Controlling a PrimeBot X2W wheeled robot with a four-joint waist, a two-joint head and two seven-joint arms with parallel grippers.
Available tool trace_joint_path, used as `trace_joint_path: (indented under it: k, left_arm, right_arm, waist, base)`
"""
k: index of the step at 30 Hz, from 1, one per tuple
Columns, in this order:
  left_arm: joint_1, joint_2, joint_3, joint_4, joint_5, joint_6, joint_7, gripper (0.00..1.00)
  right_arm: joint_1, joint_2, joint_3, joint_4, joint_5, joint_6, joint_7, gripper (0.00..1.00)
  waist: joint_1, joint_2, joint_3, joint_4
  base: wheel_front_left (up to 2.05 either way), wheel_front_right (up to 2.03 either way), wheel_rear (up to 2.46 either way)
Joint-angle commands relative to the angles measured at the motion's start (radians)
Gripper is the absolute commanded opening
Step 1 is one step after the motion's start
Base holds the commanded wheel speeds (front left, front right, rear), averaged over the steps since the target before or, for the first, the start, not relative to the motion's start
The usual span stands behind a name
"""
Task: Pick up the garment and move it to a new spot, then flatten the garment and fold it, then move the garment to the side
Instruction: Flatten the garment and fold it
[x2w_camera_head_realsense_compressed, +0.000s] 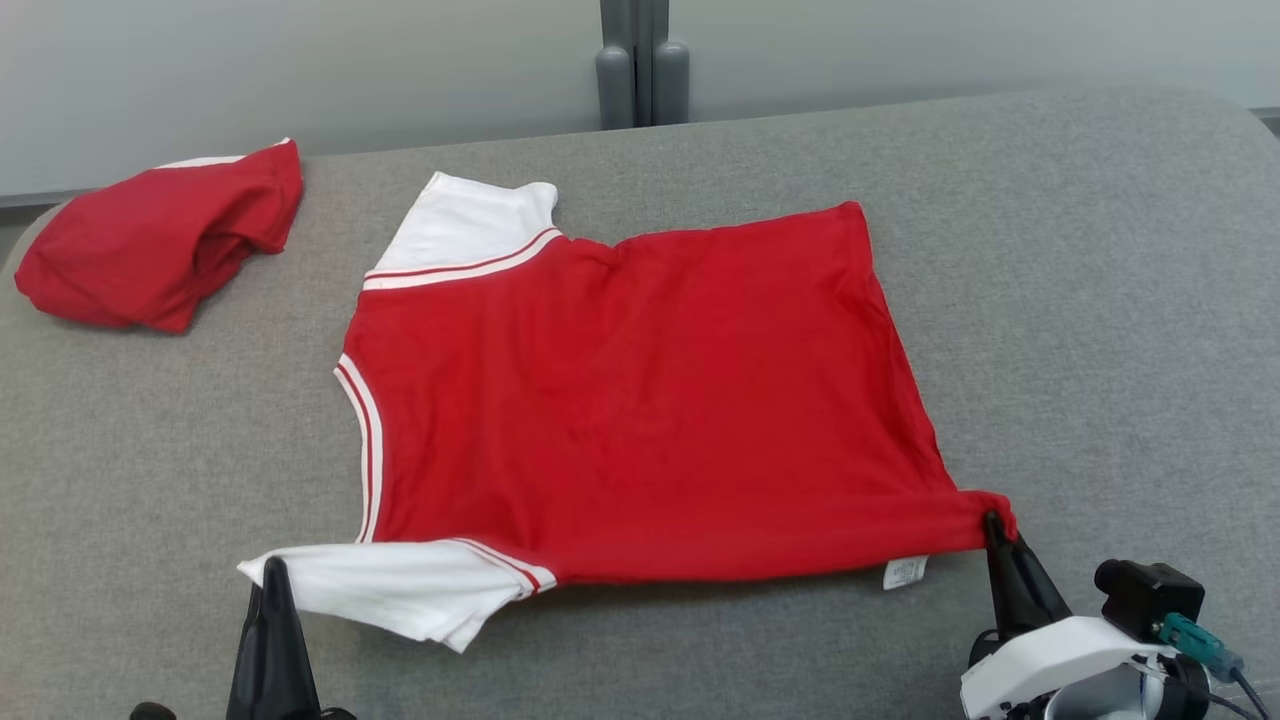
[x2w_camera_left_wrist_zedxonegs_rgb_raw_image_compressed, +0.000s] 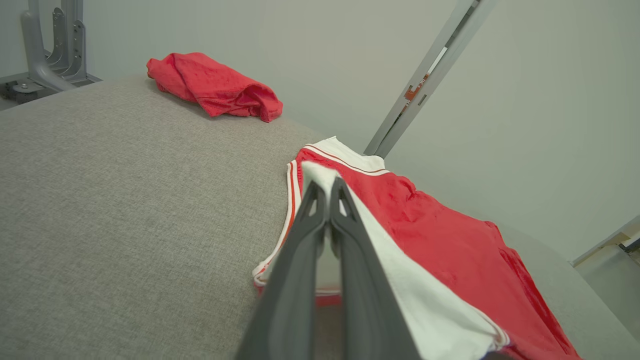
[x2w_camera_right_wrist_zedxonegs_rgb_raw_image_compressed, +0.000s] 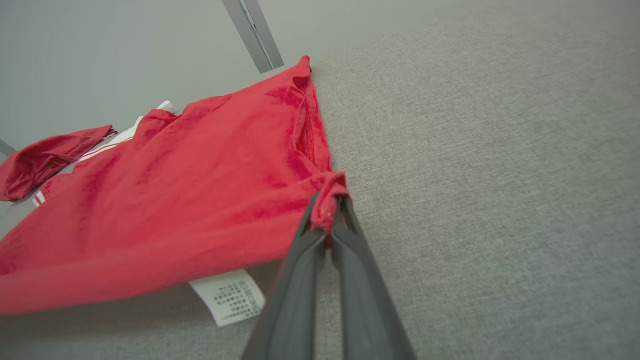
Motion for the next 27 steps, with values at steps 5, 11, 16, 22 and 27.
trace_joint_path:
  k: [5, 11, 16, 22, 27]
  left_arm:
    - [-0.076, 0.002, -0.005, 0.041, 0.009, -0.02, -0.001, 0.0]
    - [-0.23, 0.002, -0.009, 0.129, 0.056, -0.043, 0.0, 0.0]
    - [-0.39, 0.002, 0.007, 0.227, 0.088, -0.061, 0.0, 0.0]
    - [-0.544, 0.002, 0.036, 0.325, 0.125, -0.075, -0.001, 0.0]
    - [-0.629, 0.003, 0.048, 0.39, 0.138, -0.08, -0.001, 0.0]
  right_arm:
    - [-0.056, -0.001, 0.02, 0.039, 0.014, -0.001, -0.022, 0.0]
    - [-0.133, -0.001, 0.017, 0.073, 0.01, -0.001, -0.031, 0.0]
    - [-0.221, -0.001, 0.014, 0.109, 0.01, -0.001, -0.037, 0.0]
    - [-0.315, -0.001, 0.032, 0.159, 0.018, -0.001, -0.043, 0.0]
    - [-0.368, -0.001, 0.051, 0.193, 0.024, -0.001, -0.047, 0.0]
  waist:
    - [0.0, 0.0, 0.017, 0.005]
    - [0.0, 0.0, 0.058, 0.001]
    - [0.0, 0.0, 0.115, -0.015]
    - [0.0, 0.0, 0.182, -0.028]
    - [0.0, 0.0, 0.22, -0.032]
  base:
    - [0.0, 0.0, 0.0]
    - [0.0, 0.0, 0.0]
    - [0.0, 0.0, 0.0]
    - [0.0, 0.0, 0.0]
    - [0.0, 0.0, 0.0]
